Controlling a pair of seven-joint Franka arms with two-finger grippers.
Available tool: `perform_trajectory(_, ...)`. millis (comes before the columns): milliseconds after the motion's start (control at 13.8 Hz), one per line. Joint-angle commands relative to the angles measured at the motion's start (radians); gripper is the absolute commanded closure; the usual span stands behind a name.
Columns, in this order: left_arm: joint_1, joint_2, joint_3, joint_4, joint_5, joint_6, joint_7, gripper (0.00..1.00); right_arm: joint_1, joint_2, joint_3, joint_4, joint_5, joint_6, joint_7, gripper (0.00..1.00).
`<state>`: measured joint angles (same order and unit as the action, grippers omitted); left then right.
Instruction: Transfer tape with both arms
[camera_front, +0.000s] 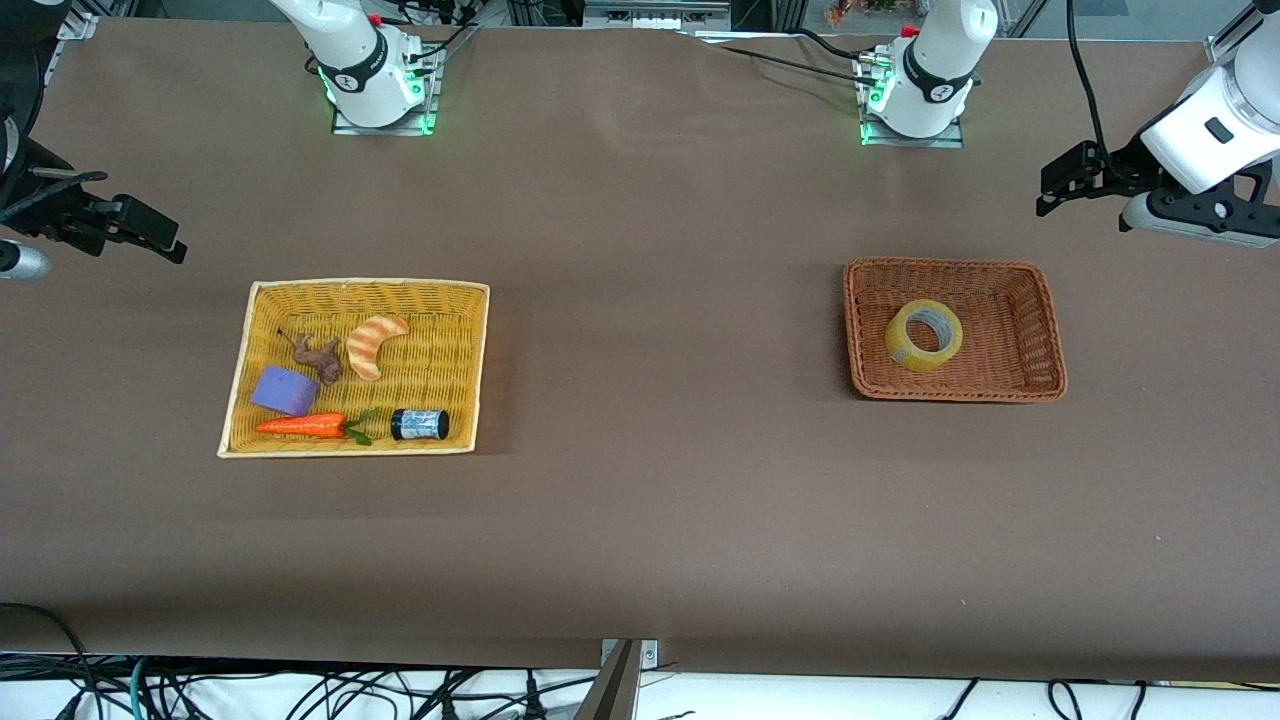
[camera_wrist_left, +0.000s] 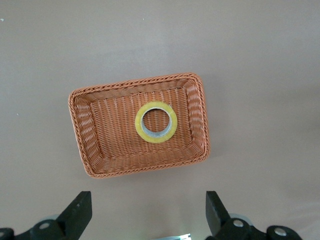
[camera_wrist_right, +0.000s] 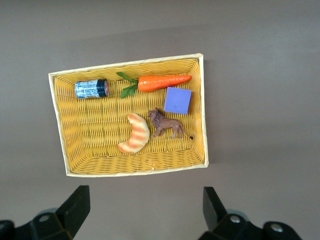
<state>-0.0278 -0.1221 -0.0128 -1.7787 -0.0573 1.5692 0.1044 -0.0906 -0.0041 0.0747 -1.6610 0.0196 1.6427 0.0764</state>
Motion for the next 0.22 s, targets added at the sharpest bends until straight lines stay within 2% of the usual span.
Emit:
perform_trajectory(0, 0.000, 0.009, -0.004, 0.030, 0.030, -0.026, -0.012, 0.00, -0.006, 0.010, 0.004, 0.026, -0.012, -0.017, -0.010, 0.00)
perform_trajectory(145, 0.000, 0.007, -0.004, 0.031, 0.031, -0.026, -0.012, 0.00, -0.006, 0.010, 0.004, 0.026, -0.012, -0.018, -0.010, 0.00)
